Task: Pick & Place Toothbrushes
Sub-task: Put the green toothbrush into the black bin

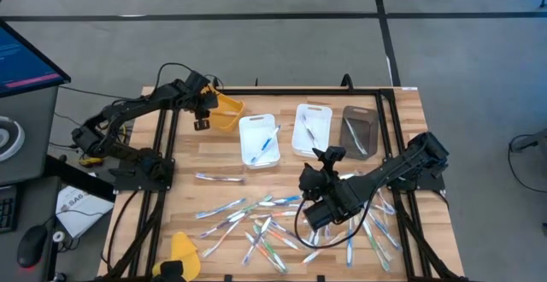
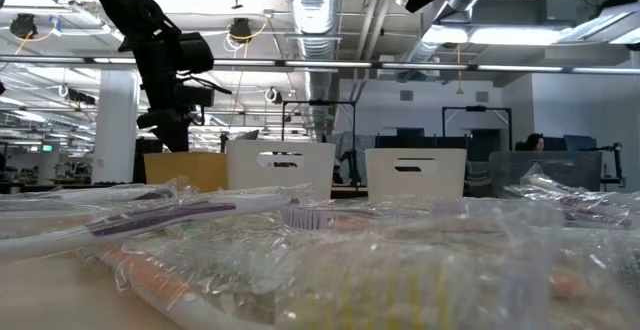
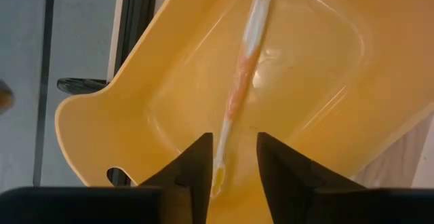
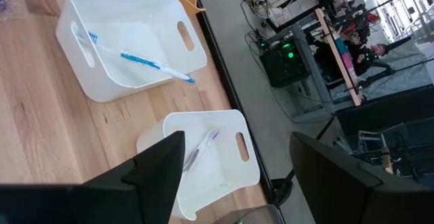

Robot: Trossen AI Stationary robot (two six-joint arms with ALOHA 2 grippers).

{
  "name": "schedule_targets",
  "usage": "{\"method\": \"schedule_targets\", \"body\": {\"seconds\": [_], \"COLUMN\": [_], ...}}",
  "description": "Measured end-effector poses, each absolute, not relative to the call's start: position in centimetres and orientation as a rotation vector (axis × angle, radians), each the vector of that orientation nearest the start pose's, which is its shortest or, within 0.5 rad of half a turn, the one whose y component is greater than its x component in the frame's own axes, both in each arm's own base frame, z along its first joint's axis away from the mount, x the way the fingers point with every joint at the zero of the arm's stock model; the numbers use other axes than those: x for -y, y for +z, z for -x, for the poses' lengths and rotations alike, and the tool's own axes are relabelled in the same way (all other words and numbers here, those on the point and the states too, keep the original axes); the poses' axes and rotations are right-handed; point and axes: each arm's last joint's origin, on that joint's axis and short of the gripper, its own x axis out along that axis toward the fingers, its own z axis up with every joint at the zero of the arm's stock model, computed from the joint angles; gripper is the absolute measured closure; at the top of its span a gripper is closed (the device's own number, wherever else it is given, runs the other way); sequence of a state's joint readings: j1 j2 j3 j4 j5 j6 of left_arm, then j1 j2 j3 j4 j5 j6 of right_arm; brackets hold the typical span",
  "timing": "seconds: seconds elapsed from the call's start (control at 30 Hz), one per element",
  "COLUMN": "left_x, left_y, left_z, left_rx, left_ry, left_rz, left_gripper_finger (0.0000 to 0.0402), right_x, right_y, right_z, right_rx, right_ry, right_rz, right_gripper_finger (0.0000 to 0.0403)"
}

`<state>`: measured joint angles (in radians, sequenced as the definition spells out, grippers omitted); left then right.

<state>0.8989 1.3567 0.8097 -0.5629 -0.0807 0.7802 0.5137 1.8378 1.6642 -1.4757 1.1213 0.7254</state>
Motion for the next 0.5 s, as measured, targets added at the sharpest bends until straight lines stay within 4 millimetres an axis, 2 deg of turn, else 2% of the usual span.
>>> {"method": "schedule_targets", "body": {"seconds": [0.23, 0.37, 0.5], "left_x": [-18.9, -18.0, -17.3], "left_y": [19.7, 19.7, 20.5], "left_z": [-15.3, -15.3, -15.6], "left_rx": [-1.343, -1.495, -1.576], "left_ry": [0.368, 0.374, 0.486], "left_rz": [-0.19, -0.298, -0.422], "left_gripper_finger": [0.0291, 0.0291, 0.0292], "right_x": [-14.2, -14.2, -14.2], "right_y": [29.5, 29.5, 29.5], "right_z": [-30.5, -30.5, -30.5], "right_rx": [-0.853, -0.85, -0.849], "right_ry": [-0.791, -0.791, -0.789], "right_rz": [0.581, 0.576, 0.571], "right_gripper_finger": [0.0143, 0.0143, 0.0143]}}
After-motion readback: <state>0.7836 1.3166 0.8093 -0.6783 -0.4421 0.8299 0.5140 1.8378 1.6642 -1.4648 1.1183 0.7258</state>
